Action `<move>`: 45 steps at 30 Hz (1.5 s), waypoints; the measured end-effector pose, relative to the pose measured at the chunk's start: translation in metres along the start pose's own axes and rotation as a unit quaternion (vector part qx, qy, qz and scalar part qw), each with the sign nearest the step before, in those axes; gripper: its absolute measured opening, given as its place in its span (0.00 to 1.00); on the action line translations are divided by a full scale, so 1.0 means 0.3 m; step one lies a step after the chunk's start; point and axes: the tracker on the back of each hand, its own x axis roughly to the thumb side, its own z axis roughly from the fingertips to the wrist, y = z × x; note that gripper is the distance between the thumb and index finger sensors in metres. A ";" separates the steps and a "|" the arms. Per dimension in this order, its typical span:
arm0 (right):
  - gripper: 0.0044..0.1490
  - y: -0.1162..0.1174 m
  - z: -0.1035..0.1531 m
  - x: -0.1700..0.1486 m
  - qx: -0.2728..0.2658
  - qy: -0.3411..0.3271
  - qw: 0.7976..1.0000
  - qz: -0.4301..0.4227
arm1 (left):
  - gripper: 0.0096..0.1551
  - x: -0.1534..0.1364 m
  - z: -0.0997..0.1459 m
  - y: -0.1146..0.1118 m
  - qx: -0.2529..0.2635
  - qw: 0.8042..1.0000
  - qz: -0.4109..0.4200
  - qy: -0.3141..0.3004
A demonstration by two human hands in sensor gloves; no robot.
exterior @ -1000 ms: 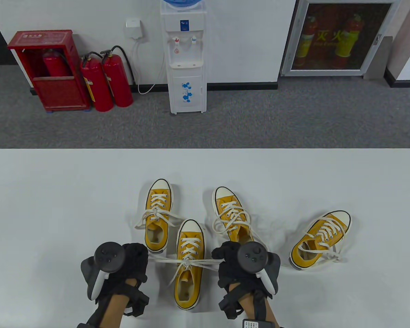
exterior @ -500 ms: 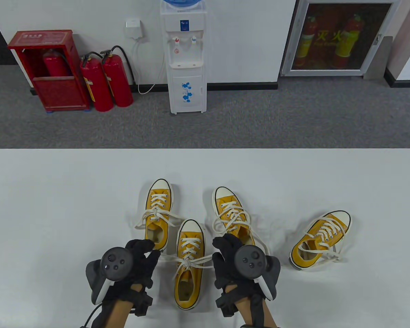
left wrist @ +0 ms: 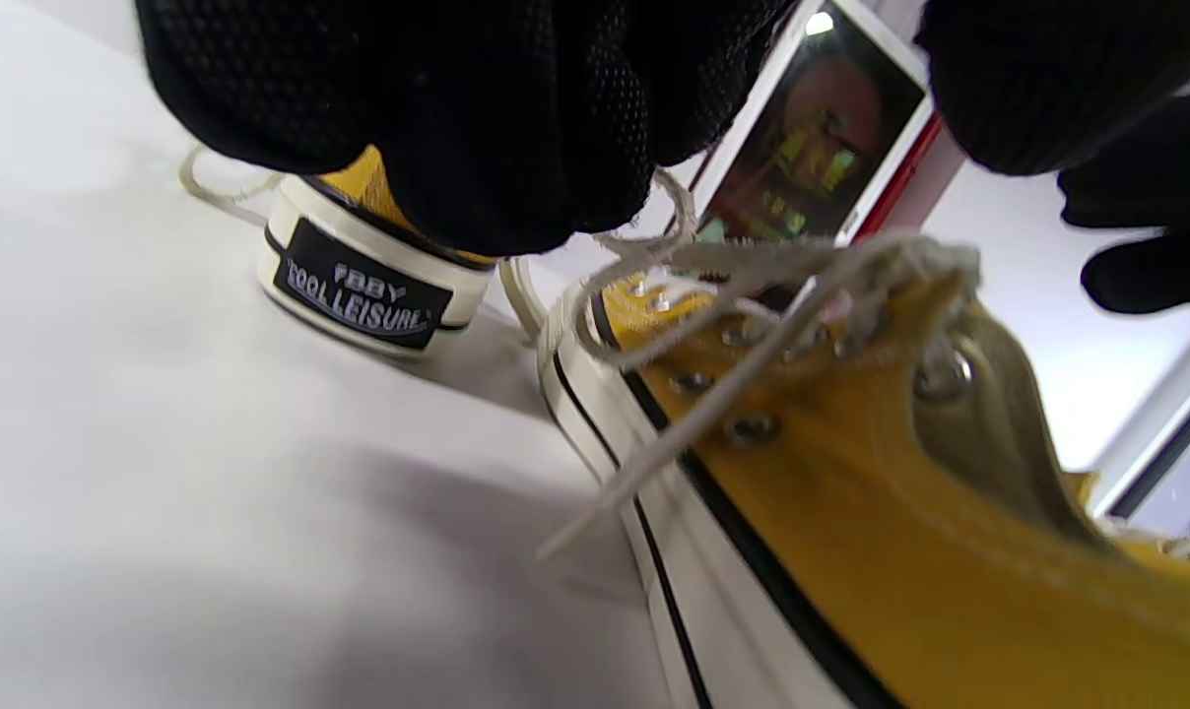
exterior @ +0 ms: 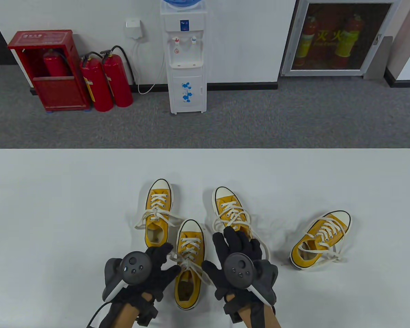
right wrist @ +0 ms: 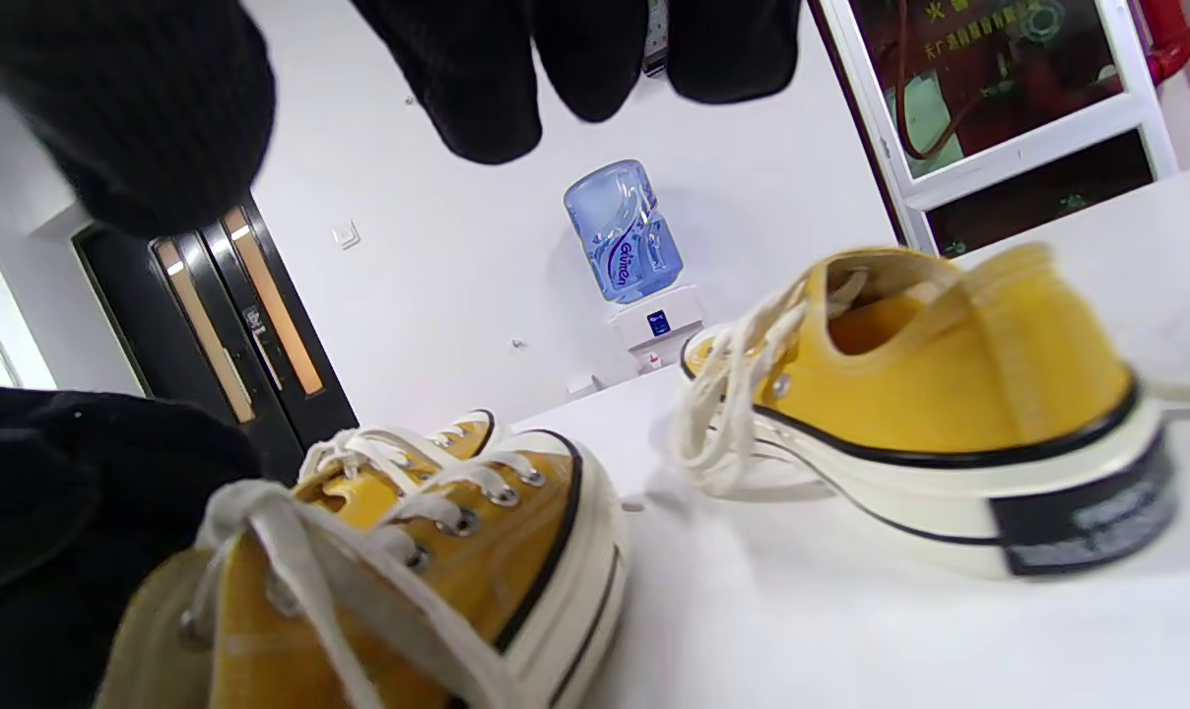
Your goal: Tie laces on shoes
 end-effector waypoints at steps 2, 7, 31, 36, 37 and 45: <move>0.56 0.001 0.010 -0.010 0.003 -0.004 1.000 0.006 | 0.50 0.005 -0.003 -0.014 -0.013 1.000 -0.008 -0.003; 0.58 0.006 0.038 -0.040 0.005 -0.012 0.999 0.036 | 0.53 0.015 -0.012 -0.057 -0.058 0.998 -0.022 0.000; 0.58 0.057 0.055 -0.127 0.022 0.012 0.999 0.033 | 0.50 0.008 -0.032 -0.145 -0.135 0.989 0.029 0.061; 0.57 0.060 0.055 -0.125 0.022 0.010 0.999 0.032 | 0.45 0.005 -0.031 -0.137 -0.124 0.989 0.017 0.073; 0.57 0.060 0.054 -0.125 0.022 0.010 0.999 0.032 | 0.44 0.005 -0.031 -0.137 -0.123 0.990 0.013 0.074; 0.56 0.060 0.054 -0.128 0.024 0.014 0.999 0.028 | 0.40 0.002 -0.034 -0.129 -0.106 0.992 -0.008 0.072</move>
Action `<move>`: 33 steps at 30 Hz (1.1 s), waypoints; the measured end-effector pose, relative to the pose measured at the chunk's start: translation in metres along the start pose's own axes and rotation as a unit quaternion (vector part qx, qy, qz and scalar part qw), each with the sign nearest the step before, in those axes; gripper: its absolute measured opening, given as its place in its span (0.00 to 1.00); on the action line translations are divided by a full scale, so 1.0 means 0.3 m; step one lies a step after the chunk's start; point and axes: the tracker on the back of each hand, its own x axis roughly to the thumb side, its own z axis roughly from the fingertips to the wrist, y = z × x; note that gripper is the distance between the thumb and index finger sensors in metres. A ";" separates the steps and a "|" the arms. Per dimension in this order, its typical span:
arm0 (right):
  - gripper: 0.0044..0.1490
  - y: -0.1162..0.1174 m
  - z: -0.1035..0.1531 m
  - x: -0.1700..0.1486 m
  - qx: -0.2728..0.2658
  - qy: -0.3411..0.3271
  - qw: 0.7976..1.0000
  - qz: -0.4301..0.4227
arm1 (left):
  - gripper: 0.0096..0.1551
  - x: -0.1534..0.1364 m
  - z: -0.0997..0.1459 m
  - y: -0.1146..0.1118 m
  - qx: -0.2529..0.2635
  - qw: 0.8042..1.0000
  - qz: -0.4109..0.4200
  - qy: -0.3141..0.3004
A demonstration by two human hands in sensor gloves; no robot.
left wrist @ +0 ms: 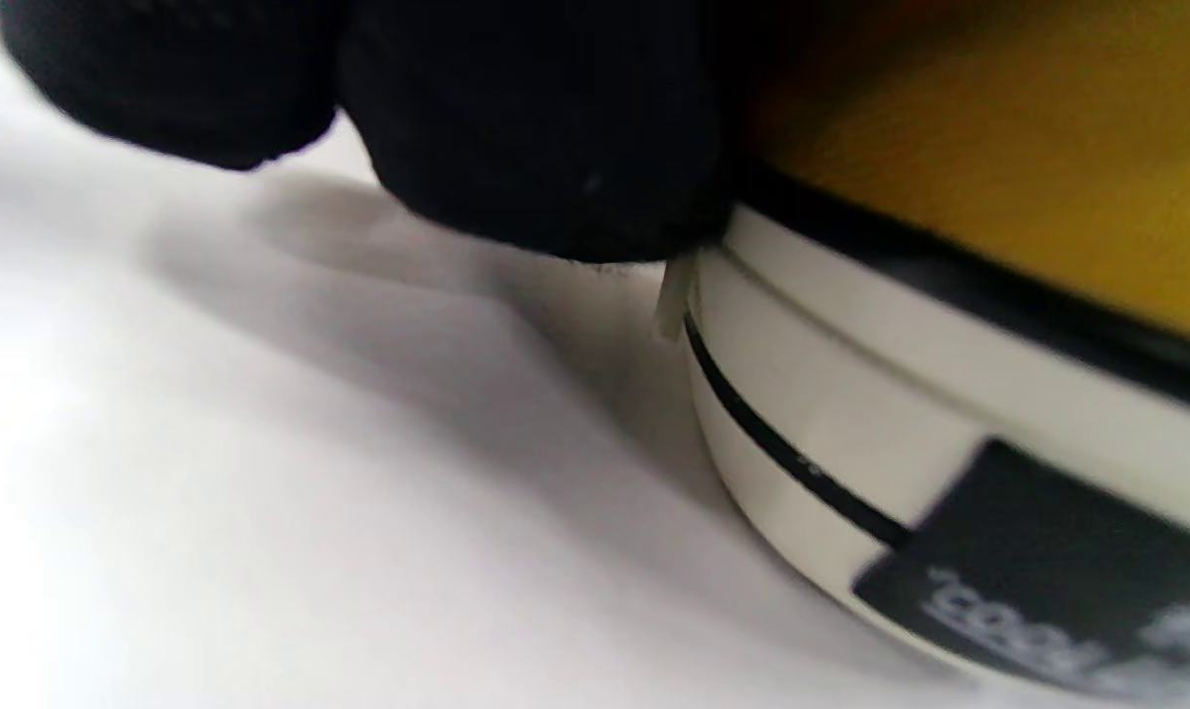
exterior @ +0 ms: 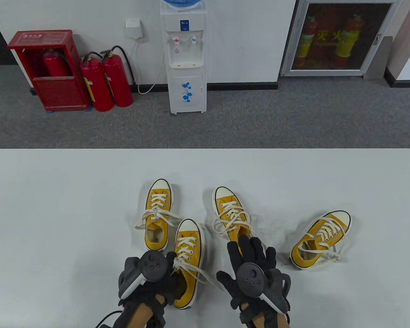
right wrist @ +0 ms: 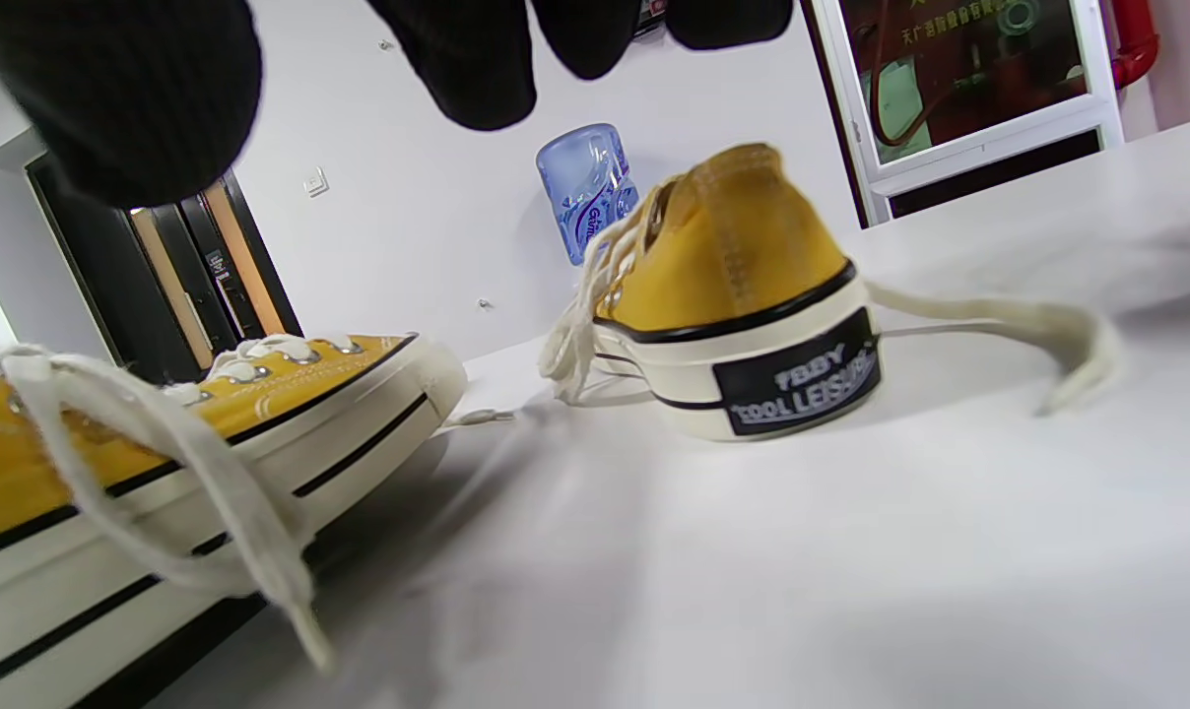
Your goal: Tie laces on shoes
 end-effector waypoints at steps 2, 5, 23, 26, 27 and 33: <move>0.56 0.000 0.000 -0.001 0.000 0.000 1.000 -0.001 | 0.39 0.002 0.000 0.004 0.004 1.000 -0.008 -0.005; 0.56 -0.001 0.000 -0.002 0.000 0.002 1.000 -0.002 | 0.38 0.006 0.002 0.011 0.018 0.999 -0.021 -0.017; 0.55 -0.009 -0.002 -0.009 -0.011 0.004 1.000 -0.010 | 0.35 0.006 0.078 0.242 0.137 0.989 -0.025 -0.053; 0.55 -0.010 -0.003 -0.009 -0.012 0.004 1.000 -0.011 | 0.35 -0.035 0.101 0.314 0.172 0.983 -0.038 -0.042; 0.55 -0.009 -0.004 -0.009 -0.011 0.004 1.000 -0.012 | 0.35 -0.050 0.107 0.332 0.180 0.982 -0.036 -0.038; 0.55 -0.008 -0.004 -0.004 -0.011 -0.001 1.000 -0.008 | 0.35 -0.167 0.120 0.460 0.205 0.978 -0.031 0.014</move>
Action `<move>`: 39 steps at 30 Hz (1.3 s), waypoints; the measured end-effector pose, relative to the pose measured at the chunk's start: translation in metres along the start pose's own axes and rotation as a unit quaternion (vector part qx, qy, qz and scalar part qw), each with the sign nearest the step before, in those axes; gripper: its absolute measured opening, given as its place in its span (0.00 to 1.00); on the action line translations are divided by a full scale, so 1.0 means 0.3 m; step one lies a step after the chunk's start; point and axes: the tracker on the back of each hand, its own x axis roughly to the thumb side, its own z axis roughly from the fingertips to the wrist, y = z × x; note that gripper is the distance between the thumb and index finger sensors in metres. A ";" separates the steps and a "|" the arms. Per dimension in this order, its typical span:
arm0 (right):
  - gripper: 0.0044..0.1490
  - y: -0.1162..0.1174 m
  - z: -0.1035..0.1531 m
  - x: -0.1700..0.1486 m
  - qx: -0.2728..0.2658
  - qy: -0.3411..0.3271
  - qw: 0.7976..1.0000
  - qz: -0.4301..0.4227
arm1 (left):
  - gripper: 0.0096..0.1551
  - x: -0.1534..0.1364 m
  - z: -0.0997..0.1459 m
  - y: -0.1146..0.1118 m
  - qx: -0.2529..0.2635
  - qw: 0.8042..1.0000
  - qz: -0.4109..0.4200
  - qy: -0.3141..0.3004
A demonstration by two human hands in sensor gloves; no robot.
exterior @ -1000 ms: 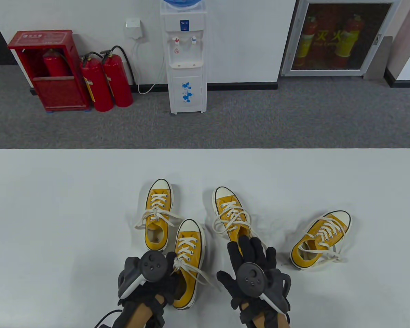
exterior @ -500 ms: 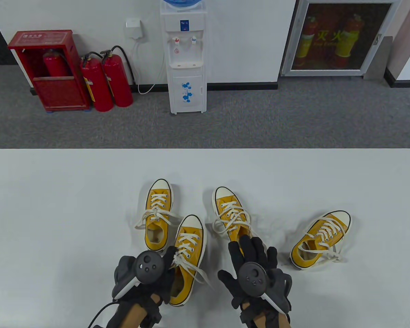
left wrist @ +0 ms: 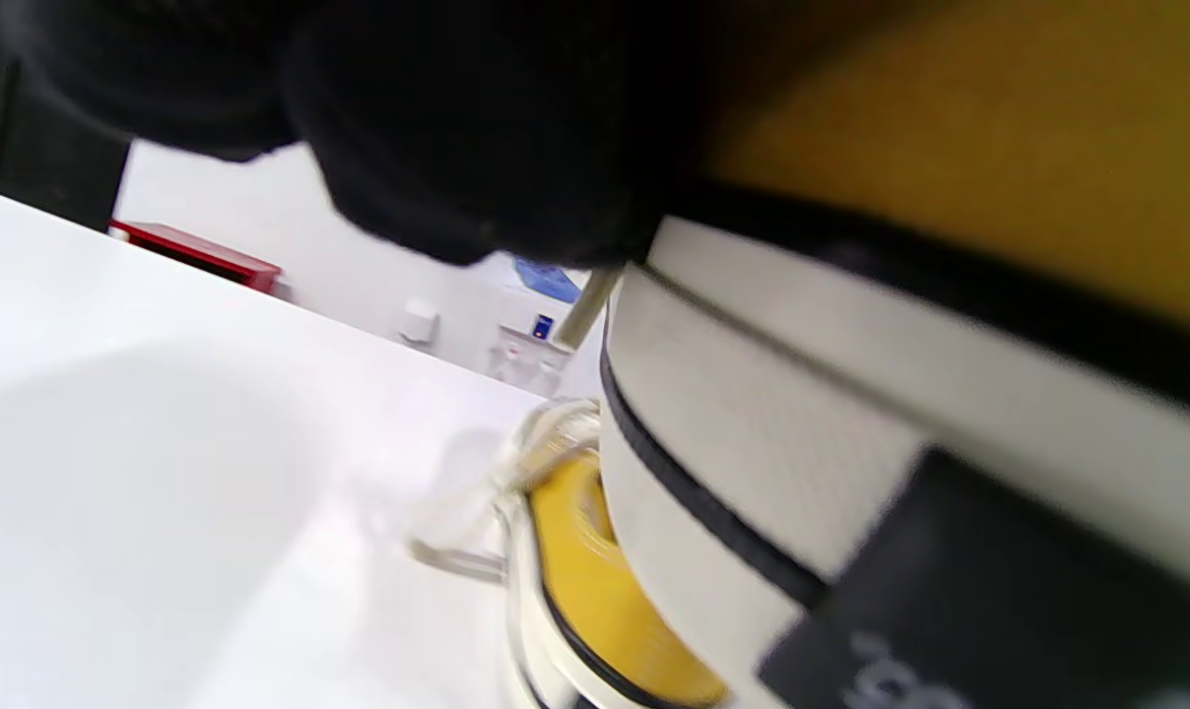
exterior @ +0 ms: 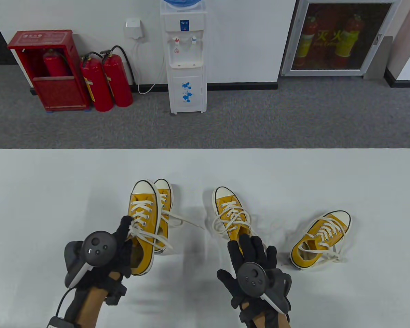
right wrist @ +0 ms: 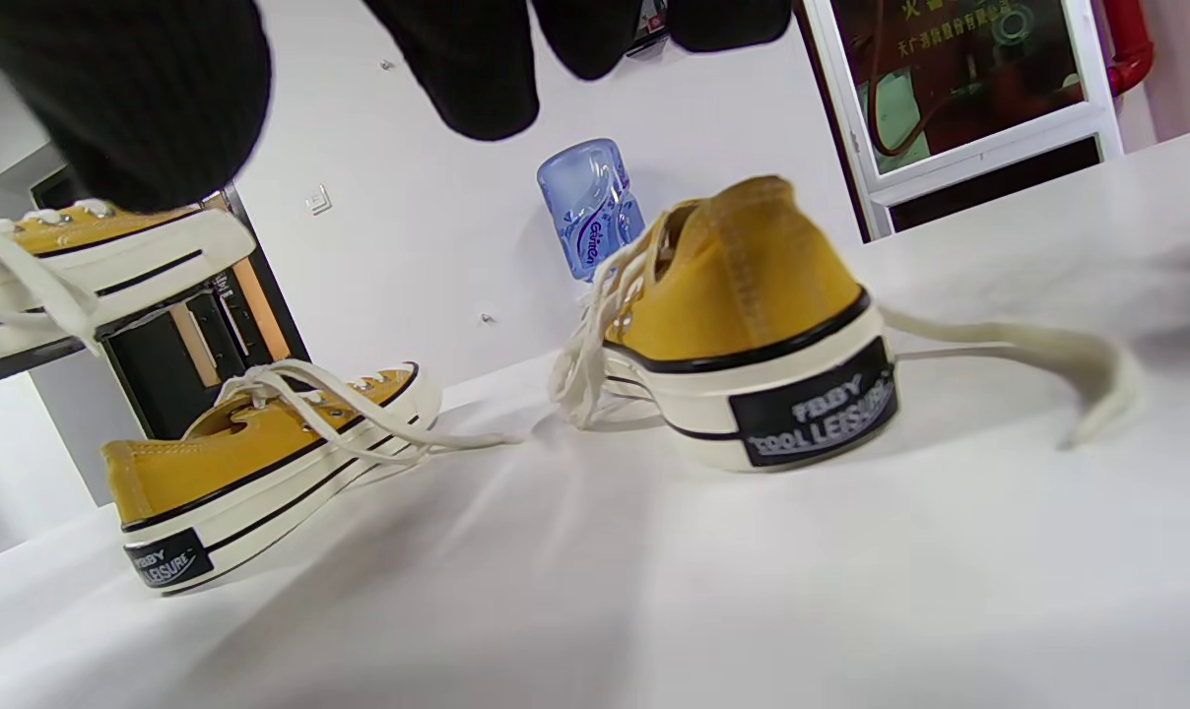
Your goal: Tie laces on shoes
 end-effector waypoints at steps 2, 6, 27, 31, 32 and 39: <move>0.55 0.001 0.000 0.001 0.001 0.000 1.000 0.000 | 0.35 -0.040 -0.020 0.029 0.001 1.000 -0.009 0.020; 0.55 0.008 -0.003 -0.001 0.007 0.002 1.000 0.000 | 0.35 -0.107 -0.055 0.043 -0.016 0.998 0.000 0.053; 0.54 0.011 -0.004 -0.002 0.014 0.002 1.000 -0.003 | 0.35 -0.244 -0.197 -0.157 0.007 0.995 0.007 0.104; 0.54 0.012 -0.003 0.001 0.014 -0.001 1.000 -0.001 | 0.35 -0.260 -0.222 -0.180 0.004 0.994 0.004 0.111; 0.54 0.012 -0.003 0.001 0.013 -0.002 1.000 -0.002 | 0.34 -0.267 -0.228 -0.188 0.003 0.993 0.004 0.119; 0.53 0.016 -0.003 0.006 0.018 -0.005 1.000 -0.001 | 0.34 -0.299 -0.251 -0.229 -0.015 0.991 0.017 0.129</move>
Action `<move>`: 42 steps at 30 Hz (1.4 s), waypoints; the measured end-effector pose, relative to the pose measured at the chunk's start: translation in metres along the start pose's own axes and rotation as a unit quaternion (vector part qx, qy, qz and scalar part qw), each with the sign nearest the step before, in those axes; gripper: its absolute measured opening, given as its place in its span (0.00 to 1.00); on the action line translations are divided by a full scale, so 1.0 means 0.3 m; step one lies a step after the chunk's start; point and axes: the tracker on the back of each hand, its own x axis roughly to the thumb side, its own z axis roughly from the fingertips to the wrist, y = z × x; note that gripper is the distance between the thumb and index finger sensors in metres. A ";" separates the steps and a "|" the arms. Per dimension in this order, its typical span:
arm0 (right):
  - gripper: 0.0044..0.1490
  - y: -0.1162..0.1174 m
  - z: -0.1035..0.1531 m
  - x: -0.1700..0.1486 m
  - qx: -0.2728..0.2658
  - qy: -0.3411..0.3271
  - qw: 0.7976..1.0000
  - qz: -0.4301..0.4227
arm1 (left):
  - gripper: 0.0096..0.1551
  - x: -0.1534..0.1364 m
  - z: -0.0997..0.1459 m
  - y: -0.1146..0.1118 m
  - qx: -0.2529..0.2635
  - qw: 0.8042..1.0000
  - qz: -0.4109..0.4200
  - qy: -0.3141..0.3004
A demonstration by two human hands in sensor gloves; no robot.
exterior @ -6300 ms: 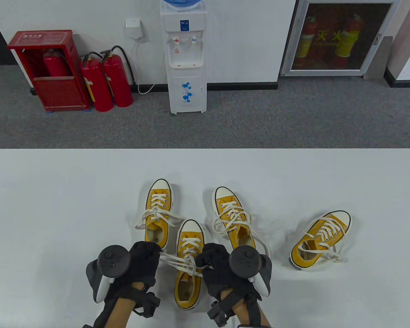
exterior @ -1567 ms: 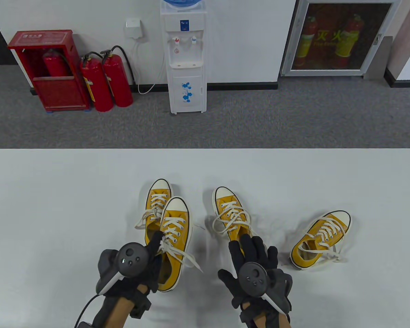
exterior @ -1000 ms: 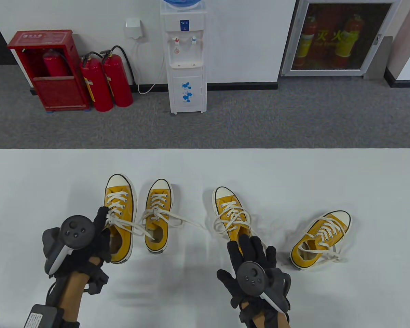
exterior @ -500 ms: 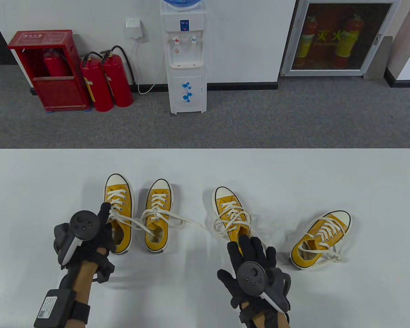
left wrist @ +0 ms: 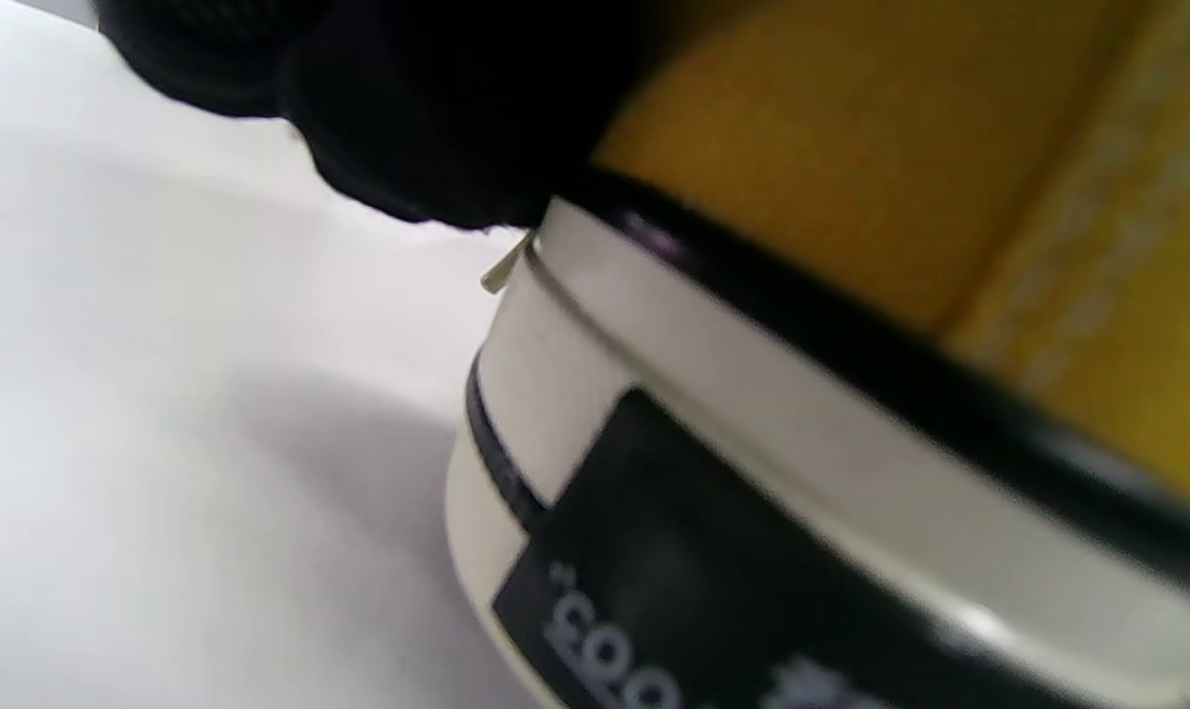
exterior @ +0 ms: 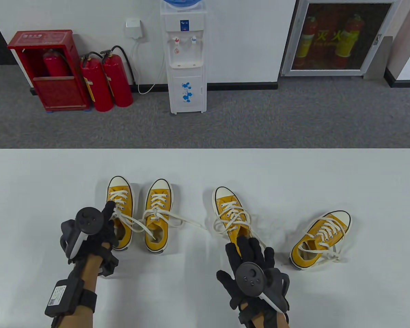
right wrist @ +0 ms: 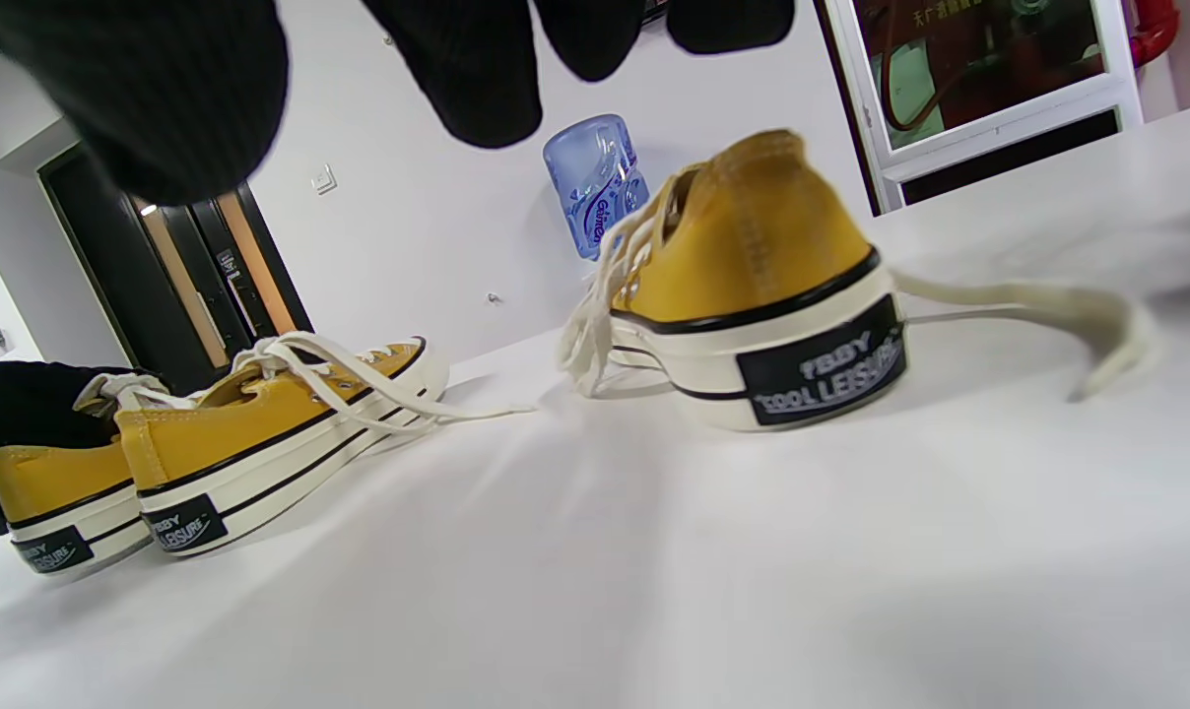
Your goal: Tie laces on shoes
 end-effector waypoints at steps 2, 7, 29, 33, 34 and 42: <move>0.53 0.000 0.001 0.001 0.000 -0.001 1.000 0.001 | 0.33 -0.013 -0.004 -0.002 0.006 1.000 0.013 0.009; 0.53 0.001 0.001 0.002 -0.001 -0.001 1.000 0.000 | 0.34 -0.028 0.008 0.009 0.017 1.000 0.005 0.014; 0.53 -0.002 -0.003 -0.009 0.001 0.010 1.000 -0.004 | 0.52 0.163 0.254 0.222 -0.018 0.994 -0.053 -0.090; 0.53 -0.001 -0.004 -0.008 0.004 0.009 1.000 -0.003 | 0.53 0.194 0.314 0.208 -0.016 0.992 -0.049 -0.113; 0.53 0.000 -0.004 -0.007 0.005 0.009 1.000 -0.002 | 0.53 0.204 0.332 0.200 -0.016 0.991 -0.049 -0.120; 0.53 0.000 -0.004 -0.007 0.002 0.007 1.000 0.000 | 0.55 0.277 0.446 0.093 -0.036 0.981 -0.077 -0.176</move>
